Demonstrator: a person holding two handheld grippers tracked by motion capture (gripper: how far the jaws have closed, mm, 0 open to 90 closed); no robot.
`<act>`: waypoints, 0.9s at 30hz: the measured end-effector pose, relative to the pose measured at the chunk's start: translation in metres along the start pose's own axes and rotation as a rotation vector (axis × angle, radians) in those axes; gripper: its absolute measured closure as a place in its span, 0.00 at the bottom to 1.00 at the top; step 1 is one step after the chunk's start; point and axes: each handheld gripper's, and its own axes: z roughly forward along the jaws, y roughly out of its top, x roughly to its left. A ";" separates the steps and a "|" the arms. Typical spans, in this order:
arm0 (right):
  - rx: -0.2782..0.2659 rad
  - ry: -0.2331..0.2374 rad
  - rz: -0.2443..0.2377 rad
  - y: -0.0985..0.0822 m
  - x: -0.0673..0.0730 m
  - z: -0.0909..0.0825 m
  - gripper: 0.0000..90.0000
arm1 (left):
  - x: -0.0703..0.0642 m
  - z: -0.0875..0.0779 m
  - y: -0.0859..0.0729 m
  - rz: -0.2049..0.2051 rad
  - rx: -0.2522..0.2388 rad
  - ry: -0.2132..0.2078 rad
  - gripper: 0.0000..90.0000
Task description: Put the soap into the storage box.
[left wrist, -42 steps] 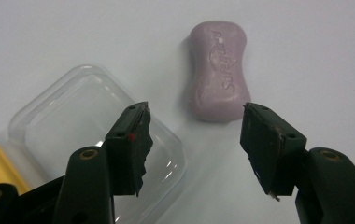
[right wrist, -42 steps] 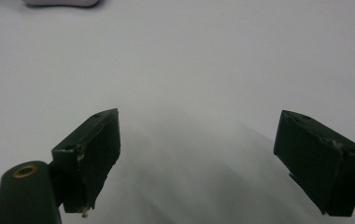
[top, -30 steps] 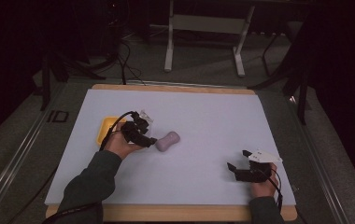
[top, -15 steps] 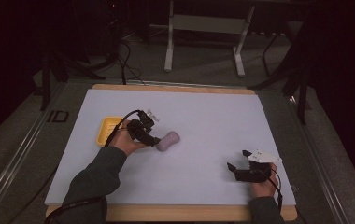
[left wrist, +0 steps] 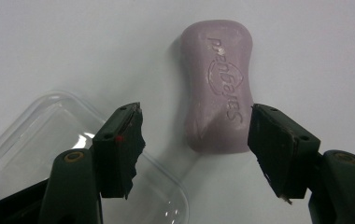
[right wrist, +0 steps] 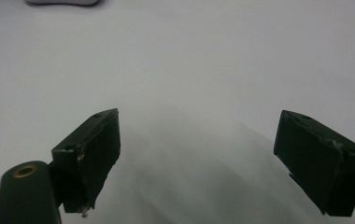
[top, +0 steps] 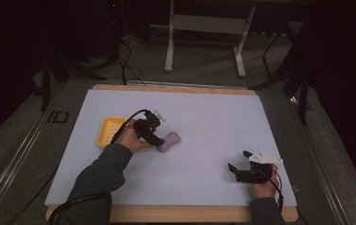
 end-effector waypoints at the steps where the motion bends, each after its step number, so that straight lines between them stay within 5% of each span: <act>1: 0.000 0.000 0.000 0.000 0.000 0.000 0.16 | 0.000 0.001 0.001 -0.001 0.003 -0.001 0.40; 27: -0.001 0.002 0.001 0.000 0.000 0.000 0.16 | -0.003 0.031 0.035 -0.003 0.126 -0.075 0.37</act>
